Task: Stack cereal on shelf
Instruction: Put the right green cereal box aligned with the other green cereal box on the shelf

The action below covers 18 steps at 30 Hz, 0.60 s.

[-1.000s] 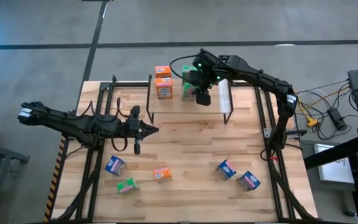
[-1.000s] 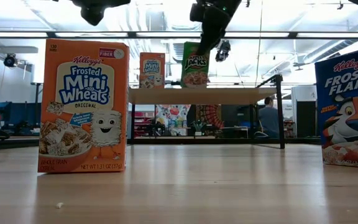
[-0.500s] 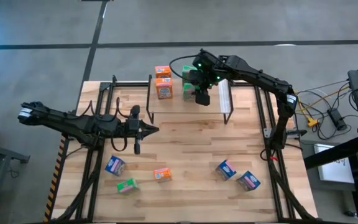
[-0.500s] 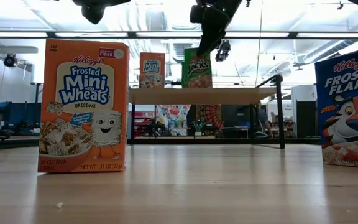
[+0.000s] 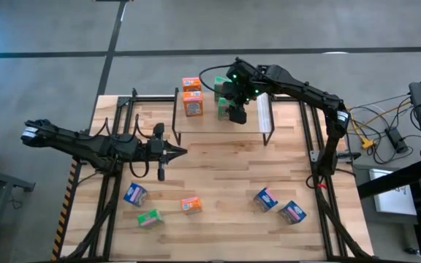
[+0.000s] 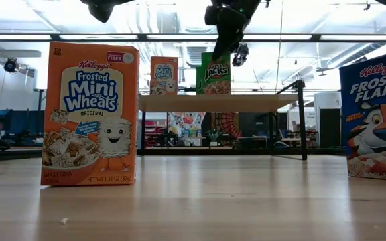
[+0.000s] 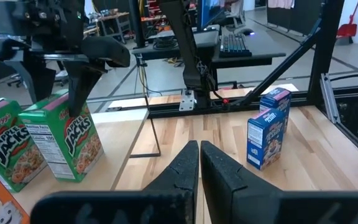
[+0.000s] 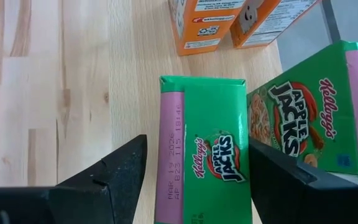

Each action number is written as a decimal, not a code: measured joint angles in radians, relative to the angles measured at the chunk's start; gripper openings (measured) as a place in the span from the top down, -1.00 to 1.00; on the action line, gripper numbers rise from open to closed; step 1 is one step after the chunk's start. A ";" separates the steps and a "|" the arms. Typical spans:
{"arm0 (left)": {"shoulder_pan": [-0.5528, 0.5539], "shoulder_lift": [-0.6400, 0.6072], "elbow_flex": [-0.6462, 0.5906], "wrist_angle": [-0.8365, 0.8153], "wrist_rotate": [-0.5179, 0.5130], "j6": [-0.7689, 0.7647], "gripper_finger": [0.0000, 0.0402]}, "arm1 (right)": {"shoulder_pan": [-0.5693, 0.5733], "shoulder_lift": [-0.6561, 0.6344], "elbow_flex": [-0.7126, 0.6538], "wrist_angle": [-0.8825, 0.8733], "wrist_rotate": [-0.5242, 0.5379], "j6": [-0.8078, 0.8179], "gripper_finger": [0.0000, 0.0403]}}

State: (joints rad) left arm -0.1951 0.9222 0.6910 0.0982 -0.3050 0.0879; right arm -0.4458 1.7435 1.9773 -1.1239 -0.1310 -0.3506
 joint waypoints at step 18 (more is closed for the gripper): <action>0.000 -0.002 0.000 0.000 0.000 0.057 1.00 | 0.115 -0.008 0.244 -0.112 -0.001 0.146 -0.09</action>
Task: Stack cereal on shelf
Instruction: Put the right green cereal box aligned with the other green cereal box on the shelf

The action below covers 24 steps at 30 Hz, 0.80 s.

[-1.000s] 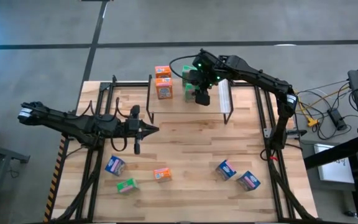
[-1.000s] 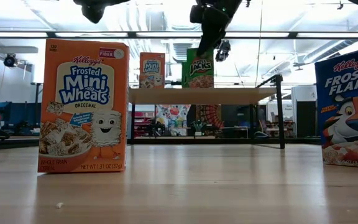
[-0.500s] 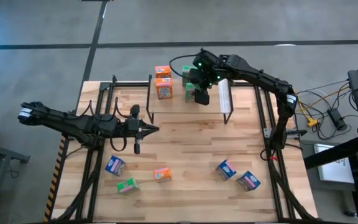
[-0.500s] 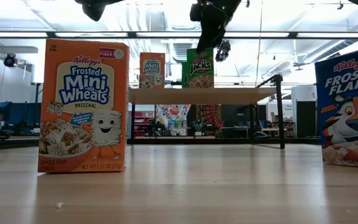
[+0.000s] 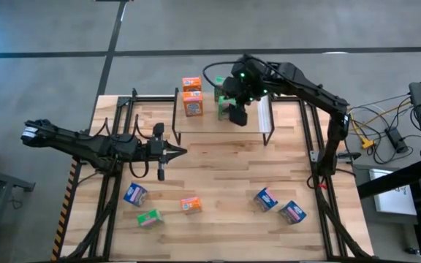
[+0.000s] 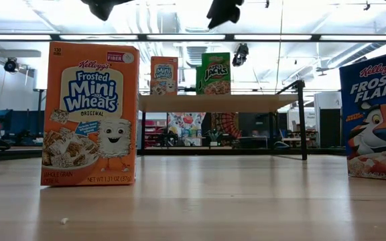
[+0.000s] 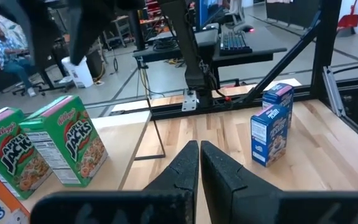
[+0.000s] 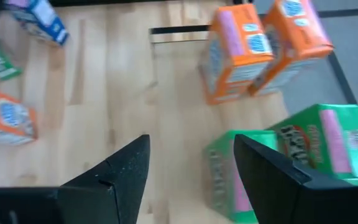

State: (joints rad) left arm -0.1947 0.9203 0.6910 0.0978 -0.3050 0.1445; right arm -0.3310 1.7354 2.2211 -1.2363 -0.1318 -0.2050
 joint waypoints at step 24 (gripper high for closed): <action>0.000 -0.052 0.000 -0.009 0.000 0.101 1.00 | 0.143 -0.117 -0.339 0.214 0.004 0.019 0.51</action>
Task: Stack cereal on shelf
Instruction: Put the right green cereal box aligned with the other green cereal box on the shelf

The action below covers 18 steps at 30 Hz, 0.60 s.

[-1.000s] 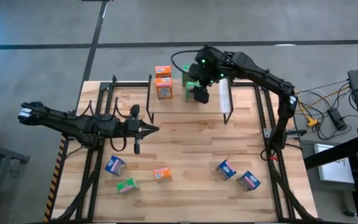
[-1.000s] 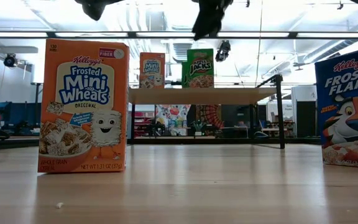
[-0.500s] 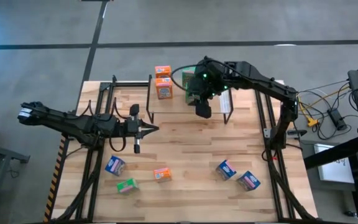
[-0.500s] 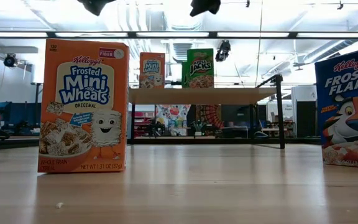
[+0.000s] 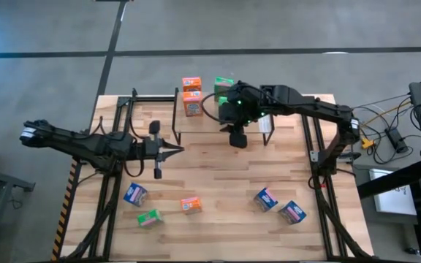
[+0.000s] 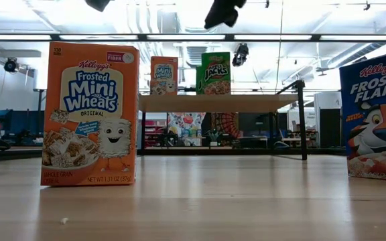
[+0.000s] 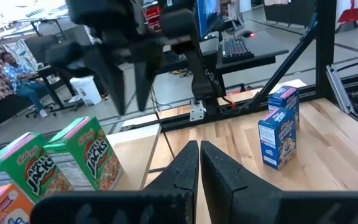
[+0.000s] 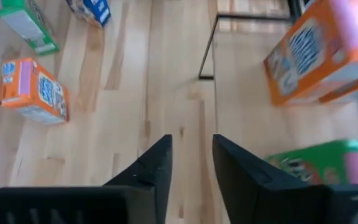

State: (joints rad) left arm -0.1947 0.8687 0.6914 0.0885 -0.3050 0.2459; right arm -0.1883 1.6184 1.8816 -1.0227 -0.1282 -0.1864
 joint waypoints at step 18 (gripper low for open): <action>0.000 -0.013 0.000 0.006 -0.001 0.014 1.00 | -0.012 -0.228 -0.550 0.268 0.421 0.106 0.96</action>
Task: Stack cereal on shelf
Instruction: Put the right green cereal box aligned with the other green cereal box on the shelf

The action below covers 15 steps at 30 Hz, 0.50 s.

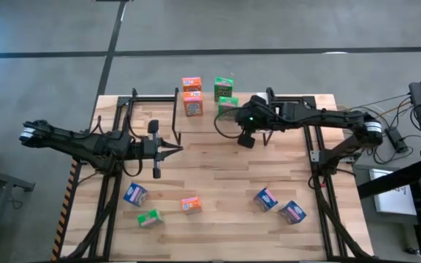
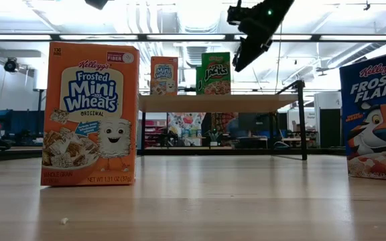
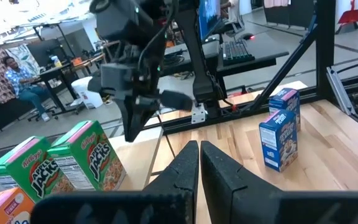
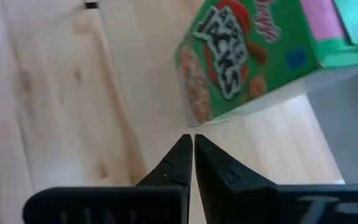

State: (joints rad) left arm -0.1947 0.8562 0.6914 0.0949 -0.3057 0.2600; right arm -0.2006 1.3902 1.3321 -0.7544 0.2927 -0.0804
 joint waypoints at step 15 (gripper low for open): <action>0.000 0.004 0.000 0.010 0.000 -0.011 1.00 | -0.016 0.045 -0.034 0.183 0.059 -0.104 0.96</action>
State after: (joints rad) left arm -0.1947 0.8598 0.6914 0.1045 -0.3061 0.2488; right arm -0.2169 1.4348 1.2984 -0.5718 0.3518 -0.1842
